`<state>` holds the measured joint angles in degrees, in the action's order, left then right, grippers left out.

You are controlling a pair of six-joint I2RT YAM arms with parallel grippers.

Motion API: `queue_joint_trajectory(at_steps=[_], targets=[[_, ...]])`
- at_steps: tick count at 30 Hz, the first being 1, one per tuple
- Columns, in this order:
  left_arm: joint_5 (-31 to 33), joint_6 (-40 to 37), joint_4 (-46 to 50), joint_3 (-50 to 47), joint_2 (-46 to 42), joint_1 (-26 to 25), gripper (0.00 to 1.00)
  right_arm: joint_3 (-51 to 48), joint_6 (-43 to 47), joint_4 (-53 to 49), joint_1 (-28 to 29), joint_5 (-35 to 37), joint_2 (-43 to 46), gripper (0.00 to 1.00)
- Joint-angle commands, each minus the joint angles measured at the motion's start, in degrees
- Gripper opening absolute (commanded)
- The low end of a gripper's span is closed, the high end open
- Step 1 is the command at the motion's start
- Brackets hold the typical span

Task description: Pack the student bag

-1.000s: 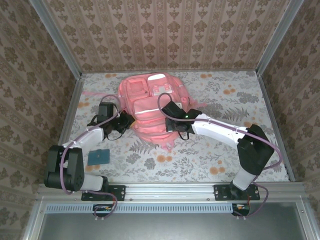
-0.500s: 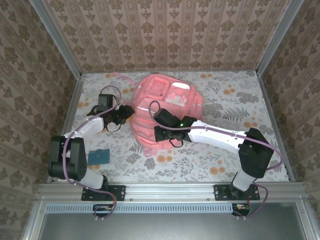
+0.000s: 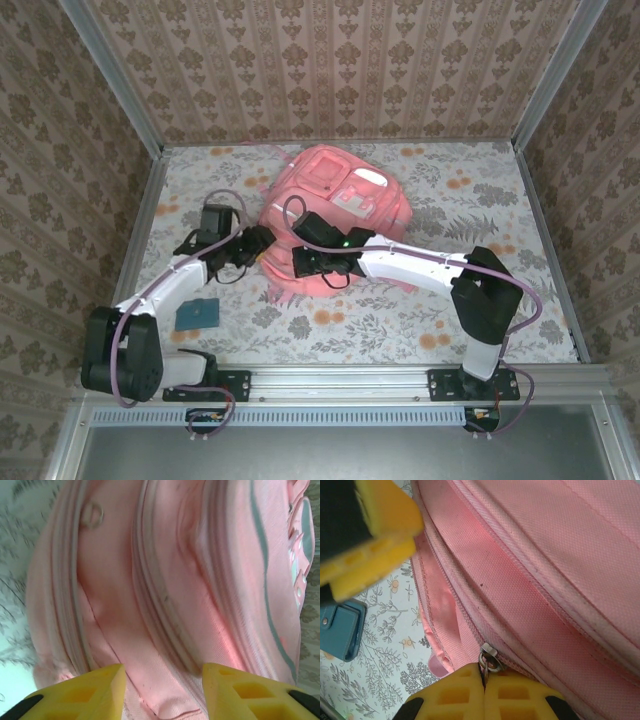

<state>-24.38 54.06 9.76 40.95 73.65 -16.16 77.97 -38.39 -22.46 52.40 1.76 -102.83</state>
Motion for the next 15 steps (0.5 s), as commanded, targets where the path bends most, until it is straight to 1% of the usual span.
queue_joint_trajectory(at_steps=[1,4,7,10,13,15], targets=[[-3.4,4.1,-5.4,-0.5,0.1,-1.0,0.44,1.8,-0.4,2.4,-0.3,-1.3,-0.1,0.0],[-2.2,1.9,-4.0,1.0,1.1,-2.0,0.47,1.5,-0.5,2.3,-0.2,-1.7,-0.1,0.0],[-2.1,1.8,-5.1,0.9,1.5,-2.6,0.51,1.2,-0.6,2.2,-0.3,-1.8,-0.1,0.0],[-2.1,1.8,-5.3,1.0,2.3,-2.8,0.53,1.0,-0.6,2.1,-0.2,-1.8,0.0,0.0],[-2.0,1.9,-5.6,1.0,3.2,-2.9,0.51,1.0,-0.7,2.0,-0.3,-1.8,-0.1,0.0],[-1.6,2.1,-5.6,1.0,3.8,-3.0,0.46,0.9,-0.7,1.8,-0.2,-1.7,0.0,0.0]])
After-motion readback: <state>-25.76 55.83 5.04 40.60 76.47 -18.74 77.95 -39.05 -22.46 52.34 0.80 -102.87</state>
